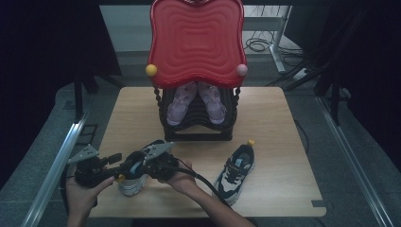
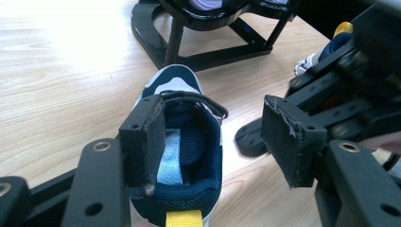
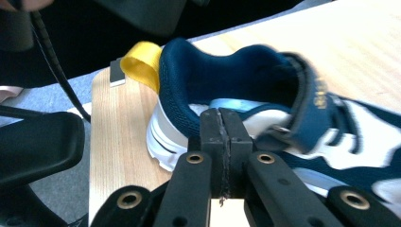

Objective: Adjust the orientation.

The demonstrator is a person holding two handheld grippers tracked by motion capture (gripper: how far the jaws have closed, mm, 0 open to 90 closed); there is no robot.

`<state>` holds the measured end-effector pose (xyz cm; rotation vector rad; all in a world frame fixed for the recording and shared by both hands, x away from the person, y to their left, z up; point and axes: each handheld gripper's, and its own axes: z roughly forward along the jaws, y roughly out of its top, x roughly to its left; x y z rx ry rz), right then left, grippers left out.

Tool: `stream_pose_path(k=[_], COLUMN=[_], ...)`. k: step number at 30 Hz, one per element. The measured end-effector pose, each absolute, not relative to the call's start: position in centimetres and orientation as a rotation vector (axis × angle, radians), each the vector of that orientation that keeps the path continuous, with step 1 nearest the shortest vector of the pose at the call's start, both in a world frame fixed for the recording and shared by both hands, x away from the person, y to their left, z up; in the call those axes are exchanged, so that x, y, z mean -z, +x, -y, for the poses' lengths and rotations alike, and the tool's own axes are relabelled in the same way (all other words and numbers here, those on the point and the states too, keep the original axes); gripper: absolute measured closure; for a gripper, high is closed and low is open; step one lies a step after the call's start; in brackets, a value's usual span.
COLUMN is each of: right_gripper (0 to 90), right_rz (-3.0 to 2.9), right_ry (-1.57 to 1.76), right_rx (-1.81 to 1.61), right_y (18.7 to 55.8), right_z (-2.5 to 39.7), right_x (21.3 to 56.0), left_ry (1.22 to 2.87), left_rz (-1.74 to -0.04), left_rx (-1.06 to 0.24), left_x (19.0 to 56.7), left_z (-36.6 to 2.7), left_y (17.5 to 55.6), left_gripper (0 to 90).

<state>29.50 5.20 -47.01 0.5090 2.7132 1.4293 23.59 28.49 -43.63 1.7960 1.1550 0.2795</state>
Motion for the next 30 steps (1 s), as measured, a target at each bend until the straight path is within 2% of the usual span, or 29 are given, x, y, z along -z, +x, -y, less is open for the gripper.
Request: stream_pose_path(k=[12, 30], right_gripper=[90.0, 89.9], right_rz=[-2.588, -2.403], right_ry=[0.557, 0.73], right_rx=[-1.501, -1.488], right_y=[29.0, 27.3], right_z=[1.4, 13.4], right_x=[44.6, 43.7], left_ry=[1.806, 1.83], left_rz=[-1.16, -1.157], left_rx=[-0.289, -0.289], left_x=[43.8, 44.0], left_z=[-28.3, -27.1], left_y=[24.2, 24.6], left_gripper=[41.0, 41.0])
